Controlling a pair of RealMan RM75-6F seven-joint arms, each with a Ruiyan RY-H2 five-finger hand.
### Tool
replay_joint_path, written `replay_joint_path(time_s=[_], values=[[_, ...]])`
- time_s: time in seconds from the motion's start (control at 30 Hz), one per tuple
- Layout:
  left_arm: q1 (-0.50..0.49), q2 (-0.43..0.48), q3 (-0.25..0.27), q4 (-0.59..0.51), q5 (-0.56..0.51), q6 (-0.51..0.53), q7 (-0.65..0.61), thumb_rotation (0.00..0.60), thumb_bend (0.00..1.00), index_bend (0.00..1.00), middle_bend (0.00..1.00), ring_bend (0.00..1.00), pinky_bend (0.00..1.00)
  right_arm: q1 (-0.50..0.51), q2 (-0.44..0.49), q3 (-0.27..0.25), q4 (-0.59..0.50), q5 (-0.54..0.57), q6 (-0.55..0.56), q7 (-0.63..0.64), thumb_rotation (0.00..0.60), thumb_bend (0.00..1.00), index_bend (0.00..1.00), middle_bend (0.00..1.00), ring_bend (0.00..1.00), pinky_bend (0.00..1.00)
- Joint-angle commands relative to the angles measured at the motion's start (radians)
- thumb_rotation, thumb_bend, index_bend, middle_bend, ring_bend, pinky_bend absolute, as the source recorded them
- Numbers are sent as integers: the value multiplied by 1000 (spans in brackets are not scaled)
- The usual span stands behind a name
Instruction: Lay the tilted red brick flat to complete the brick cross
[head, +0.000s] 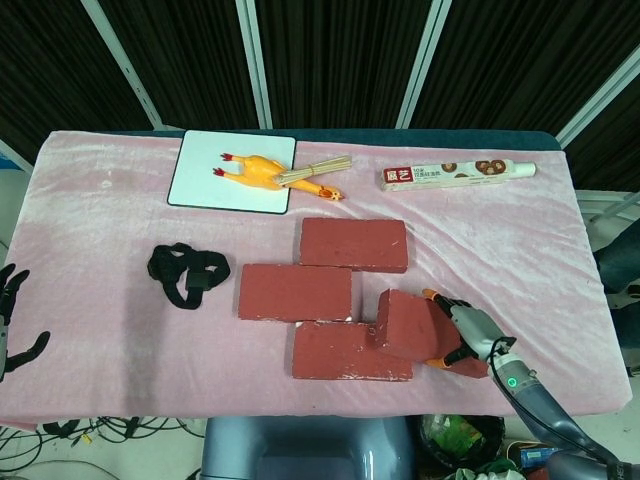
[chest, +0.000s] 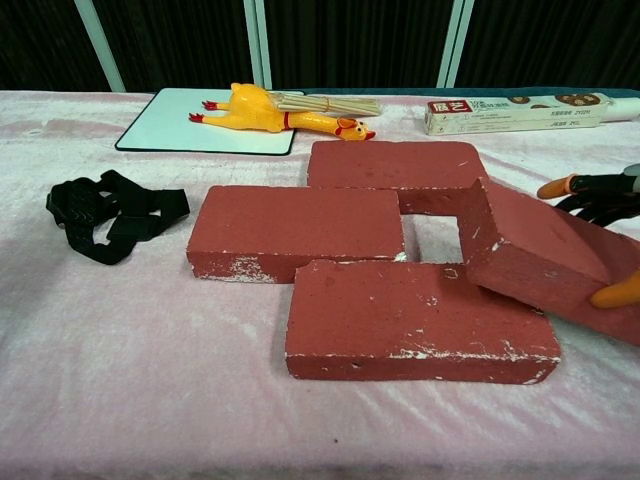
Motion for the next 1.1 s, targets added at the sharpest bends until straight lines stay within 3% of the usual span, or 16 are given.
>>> replay_joint_path(time_s=[0.03, 0.23, 0.5, 0.67, 1.1], values=[[0, 0, 1, 0, 1, 0, 1, 600, 248, 95, 29, 0, 0, 0, 14, 6, -1, -11, 12, -4, 600, 75, 65, 228, 223, 93], [1, -1, -1, -1, 2, 5, 2, 600, 248, 95, 29, 0, 0, 9, 36, 15, 28, -49, 51, -69, 600, 76, 95, 228, 223, 93], [2, -2, -3, -1, 0, 7, 6, 600, 248, 95, 30, 0, 0, 69, 41, -3, 134, -55, 56, -347, 600, 80, 102, 230, 222, 93], [1, -4, -3, -2, -1, 7, 10, 600, 247, 95, 29, 0, 0, 111, 41, 15, 122, 22, 33, -449, 600, 82, 103, 236, 223, 93], [1, -4, -3, -1, -3, 5, 9, 600, 248, 95, 30, 0, 0, 234, 46, 57, 37, 298, -97, -477, 600, 83, 108, 240, 223, 93]])
